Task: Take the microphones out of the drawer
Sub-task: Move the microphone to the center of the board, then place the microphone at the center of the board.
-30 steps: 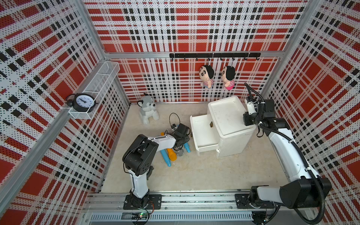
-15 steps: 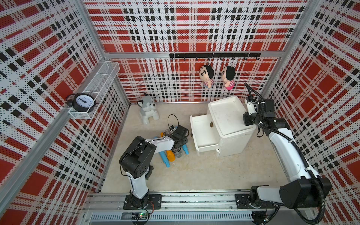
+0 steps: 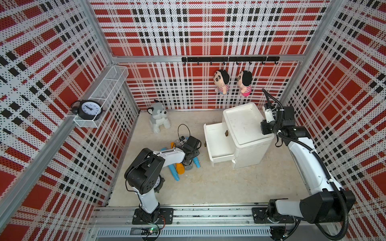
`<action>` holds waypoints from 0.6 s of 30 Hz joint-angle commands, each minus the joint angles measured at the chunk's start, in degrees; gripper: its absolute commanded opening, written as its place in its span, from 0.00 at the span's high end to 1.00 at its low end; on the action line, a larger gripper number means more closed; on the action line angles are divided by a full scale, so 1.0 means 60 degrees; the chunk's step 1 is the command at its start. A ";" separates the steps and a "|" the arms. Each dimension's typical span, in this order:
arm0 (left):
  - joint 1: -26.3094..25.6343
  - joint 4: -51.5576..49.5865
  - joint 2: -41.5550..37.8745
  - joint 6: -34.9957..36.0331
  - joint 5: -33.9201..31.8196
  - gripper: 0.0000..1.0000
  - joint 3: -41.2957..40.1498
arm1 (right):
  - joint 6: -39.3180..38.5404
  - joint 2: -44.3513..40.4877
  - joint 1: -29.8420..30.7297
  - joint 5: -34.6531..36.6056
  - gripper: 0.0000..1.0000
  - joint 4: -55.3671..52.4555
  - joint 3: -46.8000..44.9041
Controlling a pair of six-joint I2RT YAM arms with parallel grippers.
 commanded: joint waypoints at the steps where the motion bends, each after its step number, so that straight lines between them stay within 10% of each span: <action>1: 0.0028 -0.0947 0.0096 0.0089 0.0035 0.77 -0.0252 | -0.0316 -0.0177 -0.0045 0.0302 1.00 0.1604 0.0169; 10: 0.0021 -0.0912 0.0278 0.0184 0.0165 0.45 -0.0097 | -0.0329 -0.0206 -0.0049 0.0302 1.00 0.1600 0.0165; 18: 0.0037 -0.0939 0.0256 0.0207 0.0138 0.39 -0.0061 | -0.0330 -0.0186 -0.0046 0.0302 1.00 0.1593 0.0176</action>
